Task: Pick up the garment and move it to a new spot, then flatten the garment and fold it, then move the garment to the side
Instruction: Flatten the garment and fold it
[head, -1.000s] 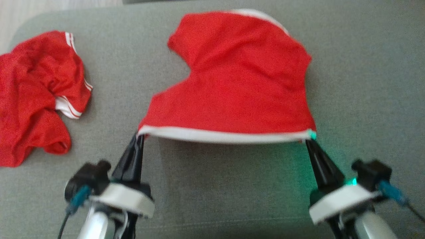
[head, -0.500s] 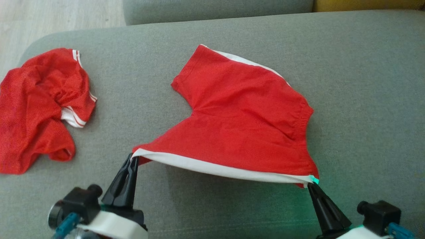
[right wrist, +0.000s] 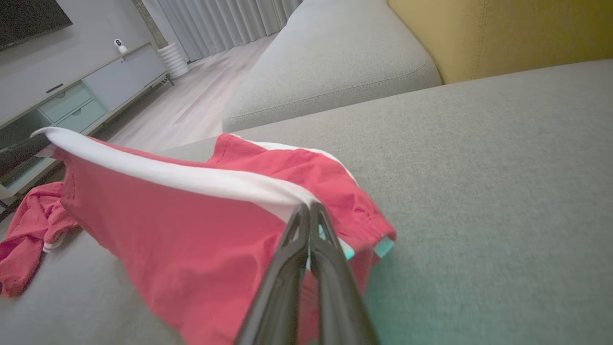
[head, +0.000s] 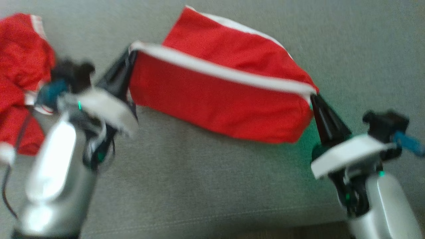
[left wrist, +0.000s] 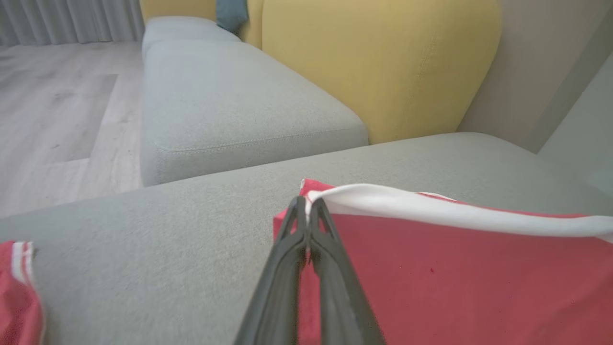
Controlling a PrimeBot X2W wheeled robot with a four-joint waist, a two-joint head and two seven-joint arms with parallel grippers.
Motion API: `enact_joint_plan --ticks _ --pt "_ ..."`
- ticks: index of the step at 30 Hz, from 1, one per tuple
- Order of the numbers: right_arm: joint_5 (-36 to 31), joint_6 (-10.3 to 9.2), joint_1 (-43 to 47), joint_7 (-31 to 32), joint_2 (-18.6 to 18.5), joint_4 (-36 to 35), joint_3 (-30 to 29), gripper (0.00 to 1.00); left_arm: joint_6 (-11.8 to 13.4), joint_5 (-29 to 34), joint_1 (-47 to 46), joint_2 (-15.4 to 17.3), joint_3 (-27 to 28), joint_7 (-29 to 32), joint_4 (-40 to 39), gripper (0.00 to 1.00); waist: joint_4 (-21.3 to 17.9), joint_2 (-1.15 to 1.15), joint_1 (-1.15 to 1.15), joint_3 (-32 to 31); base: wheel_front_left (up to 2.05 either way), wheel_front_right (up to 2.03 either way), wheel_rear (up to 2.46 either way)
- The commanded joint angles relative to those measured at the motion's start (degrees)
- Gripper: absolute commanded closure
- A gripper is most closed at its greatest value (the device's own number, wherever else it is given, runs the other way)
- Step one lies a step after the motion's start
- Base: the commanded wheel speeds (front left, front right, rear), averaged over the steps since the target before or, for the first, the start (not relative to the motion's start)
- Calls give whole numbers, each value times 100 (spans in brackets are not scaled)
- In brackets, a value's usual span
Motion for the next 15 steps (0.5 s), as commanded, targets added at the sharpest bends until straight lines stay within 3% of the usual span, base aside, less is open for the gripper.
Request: enact_joint_plan --ticks 1,9,15 --pt "77 23 -448 -5 -35 49 106 100 -25 -127 -783 298 39 110 219 100 -301 0 -1 451 0 0 0" --pt "547 23 -1695 -341 -29 983 308 100 -38 -1042 -2880 942 -1401 302 1857 100 -839 0 -1 1035 0 0 0" --pt "914 23 -2372 -688 -28 1619 781 100 -39 -1735 -3913 1263 -2321 491 2823 100 -1252 0 -1 1288 0 0 0"
